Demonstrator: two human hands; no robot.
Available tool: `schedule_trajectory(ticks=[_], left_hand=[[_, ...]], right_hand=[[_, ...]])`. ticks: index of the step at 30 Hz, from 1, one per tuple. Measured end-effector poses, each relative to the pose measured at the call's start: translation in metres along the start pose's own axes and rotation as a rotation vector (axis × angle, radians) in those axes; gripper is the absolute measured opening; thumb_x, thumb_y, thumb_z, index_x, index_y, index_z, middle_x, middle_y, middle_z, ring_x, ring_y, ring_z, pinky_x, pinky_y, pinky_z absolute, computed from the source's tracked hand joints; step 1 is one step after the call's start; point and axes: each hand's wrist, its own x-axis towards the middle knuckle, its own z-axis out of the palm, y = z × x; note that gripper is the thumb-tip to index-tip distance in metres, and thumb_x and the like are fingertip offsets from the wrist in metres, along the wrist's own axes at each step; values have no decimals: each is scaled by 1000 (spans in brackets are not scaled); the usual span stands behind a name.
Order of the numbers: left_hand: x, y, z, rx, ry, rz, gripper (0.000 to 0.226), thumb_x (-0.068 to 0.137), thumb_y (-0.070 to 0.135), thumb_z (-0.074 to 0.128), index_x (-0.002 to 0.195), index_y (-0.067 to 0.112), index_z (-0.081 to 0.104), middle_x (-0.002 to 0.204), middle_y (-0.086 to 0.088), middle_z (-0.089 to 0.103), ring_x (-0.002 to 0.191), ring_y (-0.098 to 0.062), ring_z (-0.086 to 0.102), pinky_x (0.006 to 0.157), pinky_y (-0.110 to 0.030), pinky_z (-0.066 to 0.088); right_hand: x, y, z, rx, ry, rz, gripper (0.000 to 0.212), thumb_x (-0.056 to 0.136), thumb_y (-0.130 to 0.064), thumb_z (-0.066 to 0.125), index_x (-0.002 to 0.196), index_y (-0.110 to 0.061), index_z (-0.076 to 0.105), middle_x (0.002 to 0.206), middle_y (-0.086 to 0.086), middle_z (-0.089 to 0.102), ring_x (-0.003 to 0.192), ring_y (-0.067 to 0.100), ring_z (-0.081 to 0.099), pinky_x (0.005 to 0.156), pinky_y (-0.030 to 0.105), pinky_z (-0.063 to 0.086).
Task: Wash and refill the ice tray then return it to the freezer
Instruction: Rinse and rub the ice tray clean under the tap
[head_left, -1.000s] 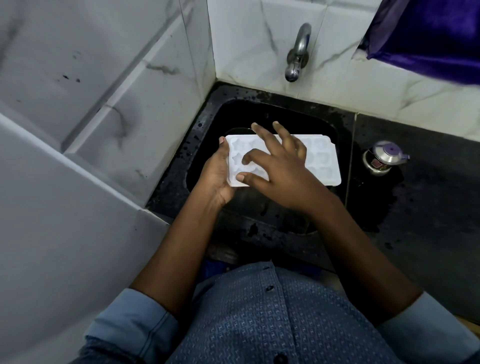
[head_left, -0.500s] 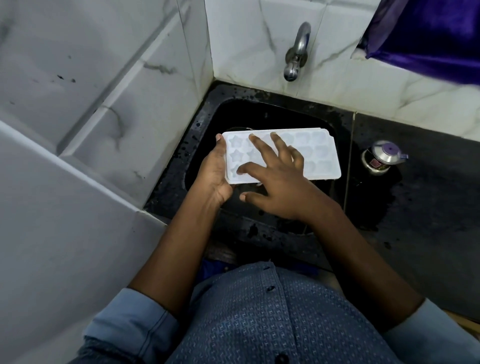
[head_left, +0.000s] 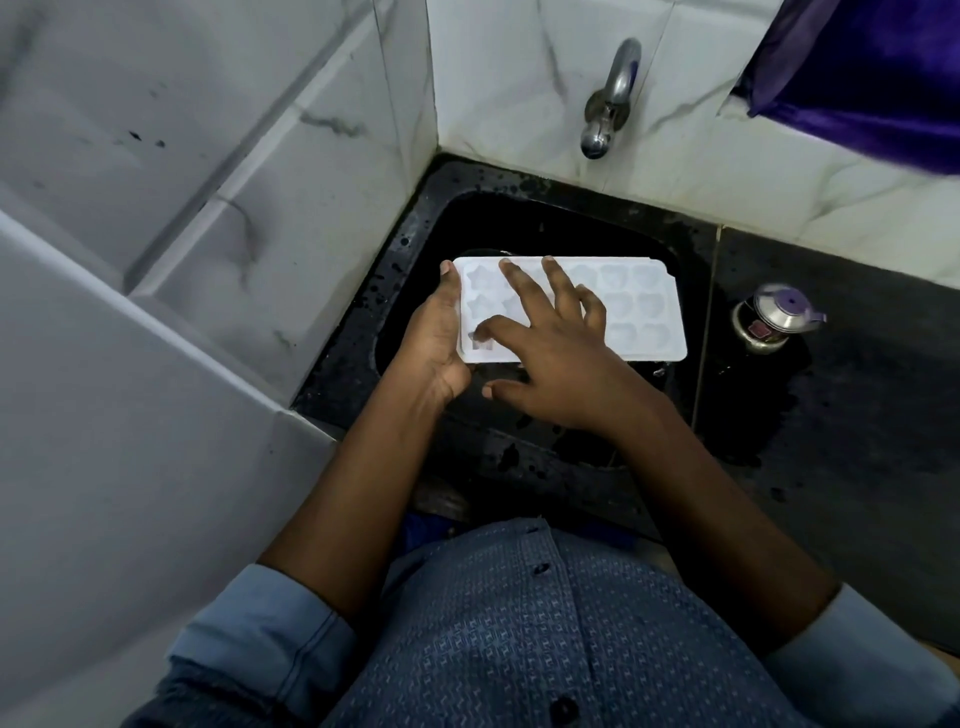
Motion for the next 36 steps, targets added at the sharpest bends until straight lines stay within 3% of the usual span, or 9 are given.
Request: schedule_trajectory(ticks=[6, 13, 17, 21, 26, 31, 36], left_hand=[[-2, 1, 2, 26, 28, 24, 69, 107, 64, 41, 144, 9, 62, 132, -20, 72, 124, -41, 68, 108, -62, 51], [-1, 1, 3, 24, 34, 20, 70, 107, 65, 38, 137, 9, 66, 126, -21, 75, 109, -37, 76, 83, -51, 64], [0, 0, 4, 39, 48, 20, 70, 107, 66, 38, 137, 9, 66, 126, -22, 74, 113, -39, 75, 89, -53, 63], [-3, 1, 8, 32, 45, 15, 66, 108, 63, 37, 127, 9, 69, 117, -21, 78, 100, -35, 79, 76, -49, 66], [0, 1, 7, 40, 56, 19, 72, 107, 66, 37, 142, 9, 62, 130, -21, 73, 119, -39, 72, 95, -54, 60], [0, 2, 7, 12, 53, 21, 71, 107, 66, 37, 141, 9, 63, 131, -22, 72, 120, -40, 71, 96, -56, 60], [2, 6, 5, 30, 56, 50, 74, 108, 66, 29, 140, 9, 64, 130, -22, 72, 116, -40, 72, 97, -57, 59]], right_hand=[[-3, -2, 1, 11, -3, -19, 54, 89, -55, 68, 139, -42, 51, 174, 1, -13, 157, 38, -21, 123, 64, -2], [-5, 0, -1, 42, 3, -20, 53, 88, -54, 69, 136, -41, 52, 175, 2, -11, 157, 36, -21, 123, 62, -3], [-4, 1, -3, 32, 15, 3, 52, 89, -55, 67, 137, -43, 50, 174, 2, -11, 158, 37, -20, 123, 63, -2], [-5, 2, -4, 30, -10, -11, 51, 90, -54, 68, 137, -41, 53, 174, 2, -12, 157, 36, -22, 124, 62, -3], [-4, 3, -1, 24, 12, -2, 53, 90, -54, 67, 139, -42, 51, 175, 3, -10, 158, 38, -20, 123, 64, -3], [-2, 5, 0, 109, 62, -57, 53, 89, -54, 68, 139, -42, 55, 175, -1, -3, 159, 35, -15, 122, 61, -2], [-3, 19, -9, 186, 108, 22, 53, 88, -55, 71, 137, -43, 55, 175, -5, -1, 159, 29, -15, 121, 55, -3]])
